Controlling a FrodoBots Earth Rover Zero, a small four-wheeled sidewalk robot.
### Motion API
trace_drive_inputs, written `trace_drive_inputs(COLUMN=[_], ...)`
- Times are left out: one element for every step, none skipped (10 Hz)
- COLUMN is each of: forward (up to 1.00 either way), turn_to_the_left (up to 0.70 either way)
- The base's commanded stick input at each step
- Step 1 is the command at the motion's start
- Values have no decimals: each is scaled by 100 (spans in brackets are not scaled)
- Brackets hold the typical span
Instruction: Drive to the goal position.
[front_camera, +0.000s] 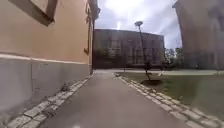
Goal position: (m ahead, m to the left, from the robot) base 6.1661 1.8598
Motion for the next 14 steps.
trace_drive_inputs(forward=[70,70,70,70,70,70,70,70,70,70,70,70,70,70], turn_to_the_left=[4,4,4,4,4,4,4,4,4,25,39,26,4,4])
